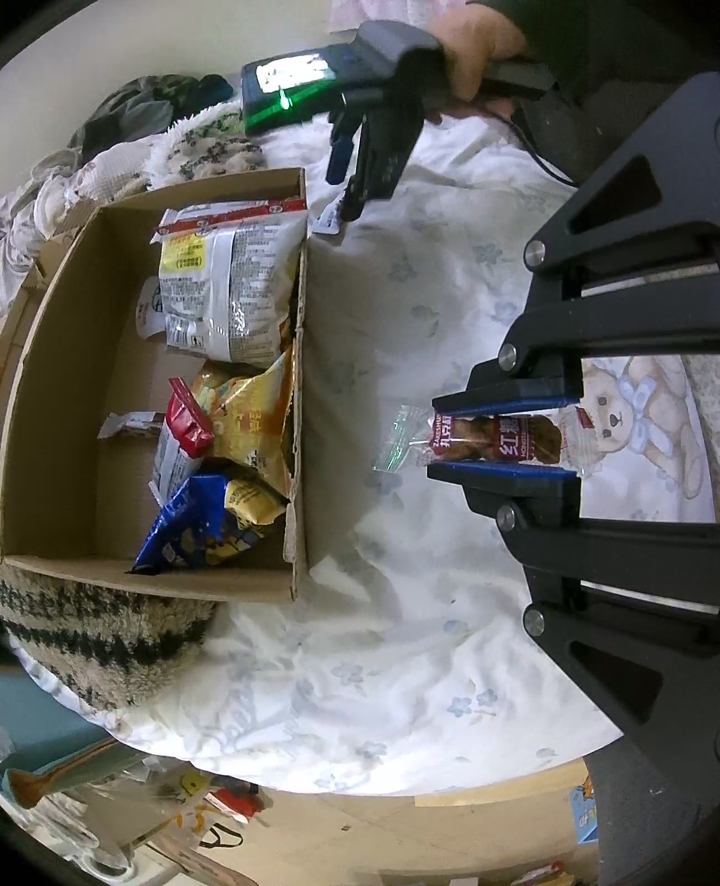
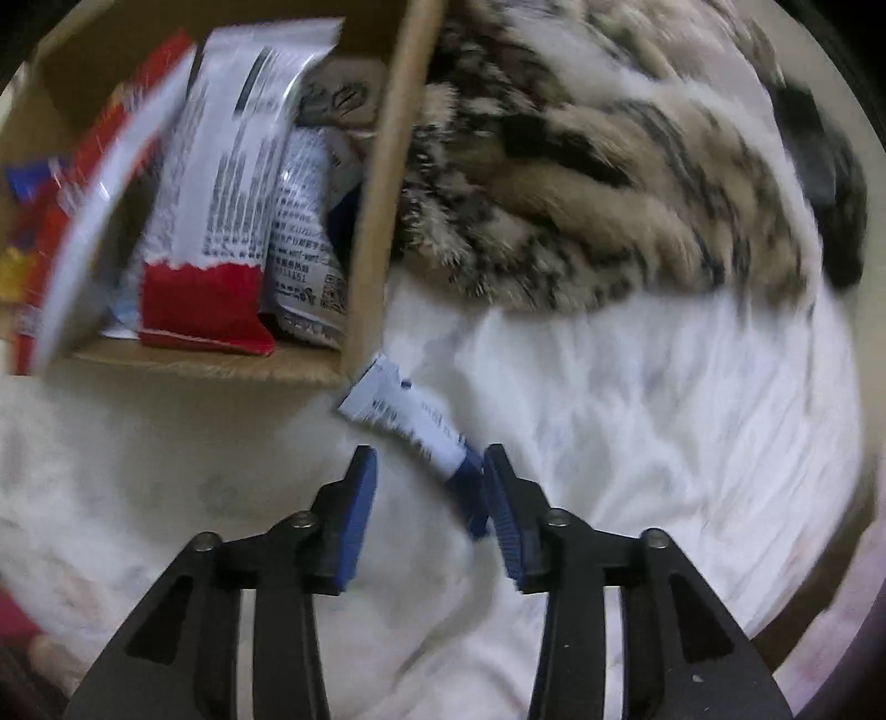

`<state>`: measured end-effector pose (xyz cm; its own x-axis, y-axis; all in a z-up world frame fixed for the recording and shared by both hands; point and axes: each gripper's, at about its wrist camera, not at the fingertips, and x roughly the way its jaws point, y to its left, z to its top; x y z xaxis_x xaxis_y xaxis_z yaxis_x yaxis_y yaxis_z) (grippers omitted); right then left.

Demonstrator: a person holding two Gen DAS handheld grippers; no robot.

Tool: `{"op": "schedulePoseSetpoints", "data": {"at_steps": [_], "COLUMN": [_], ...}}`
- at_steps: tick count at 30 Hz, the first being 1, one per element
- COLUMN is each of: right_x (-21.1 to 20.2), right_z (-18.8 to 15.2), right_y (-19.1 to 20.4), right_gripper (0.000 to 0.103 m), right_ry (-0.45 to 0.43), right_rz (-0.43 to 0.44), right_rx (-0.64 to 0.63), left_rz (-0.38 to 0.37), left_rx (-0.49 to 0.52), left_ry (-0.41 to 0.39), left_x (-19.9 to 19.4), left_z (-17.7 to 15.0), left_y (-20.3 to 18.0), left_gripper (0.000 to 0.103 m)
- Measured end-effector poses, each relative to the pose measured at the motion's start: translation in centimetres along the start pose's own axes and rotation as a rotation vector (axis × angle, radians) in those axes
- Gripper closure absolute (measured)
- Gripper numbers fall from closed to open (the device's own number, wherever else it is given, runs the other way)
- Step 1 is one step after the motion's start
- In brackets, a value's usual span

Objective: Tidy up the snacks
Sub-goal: 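Grasp the white-and-blue bar with the right tool while the left tool holds the brown snack, then carry the white-and-blue bar and brown snack into the box with both tools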

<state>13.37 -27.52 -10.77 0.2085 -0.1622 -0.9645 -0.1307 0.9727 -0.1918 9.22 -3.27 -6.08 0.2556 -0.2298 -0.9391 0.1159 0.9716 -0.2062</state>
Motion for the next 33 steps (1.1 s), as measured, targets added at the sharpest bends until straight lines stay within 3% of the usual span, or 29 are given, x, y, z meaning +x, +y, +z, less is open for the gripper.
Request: {"op": "schedulePoseSetpoints", "data": {"at_steps": [3, 6, 8, 10, 15, 18, 20, 24, 29, 33], "right_x": [1.3, 2.5, 2.3, 2.0, -0.1, -2.8, -5.8, -10.4, -14.4, -15.0], "right_z": [0.5, 0.2, 0.3, 0.0, -1.1, -1.7, -2.3, -3.4, -2.0, -1.8], "right_y": [1.4, 2.0, 1.8, 0.4, -5.4, -8.0, -9.4, -9.5, -6.1, -4.0], "right_gripper": [0.054, 0.069, 0.082, 0.084, 0.084, 0.084, 0.084, 0.084, 0.084, 0.084], "right_ry": [0.0, 0.025, 0.019, 0.031, 0.028, -0.036, -0.138, -0.311, -0.447, -0.482], "right_rz": [-0.058, -0.031, -0.08, -0.115, -0.081, 0.006, 0.138, 0.321, 0.531, 0.598], "right_rx": [-0.074, -0.09, -0.077, -0.043, 0.192, 0.33, 0.419, 0.472, 0.453, 0.398], "left_rz": [0.001, 0.0, 0.013, 0.022, 0.034, 0.046, 0.044, 0.048, 0.063, 0.079], "left_rx": [-0.012, -0.016, -0.011, -0.001, -0.003, -0.015, -0.029, -0.052, -0.087, -0.101], "left_ry": [0.009, 0.011, 0.002, -0.008, -0.061, -0.111, -0.148, -0.216, -0.281, -0.279], "left_x": [0.4, 0.6, 0.6, 0.6, -0.4, -1.4, -2.0, -3.2, -4.2, -3.9], "left_z": [0.2, 0.3, 0.4, 0.4, 0.6, 0.8, 1.0, 1.2, 1.8, 2.1], "left_y": [0.2, 0.1, -0.1, -0.3, -0.4, -0.1, 0.2, 0.8, 1.5, 1.9], "left_gripper": [0.091, 0.091, 0.09, 0.09, 0.09, 0.09, 0.09, 0.09, 0.09, 0.09]}}
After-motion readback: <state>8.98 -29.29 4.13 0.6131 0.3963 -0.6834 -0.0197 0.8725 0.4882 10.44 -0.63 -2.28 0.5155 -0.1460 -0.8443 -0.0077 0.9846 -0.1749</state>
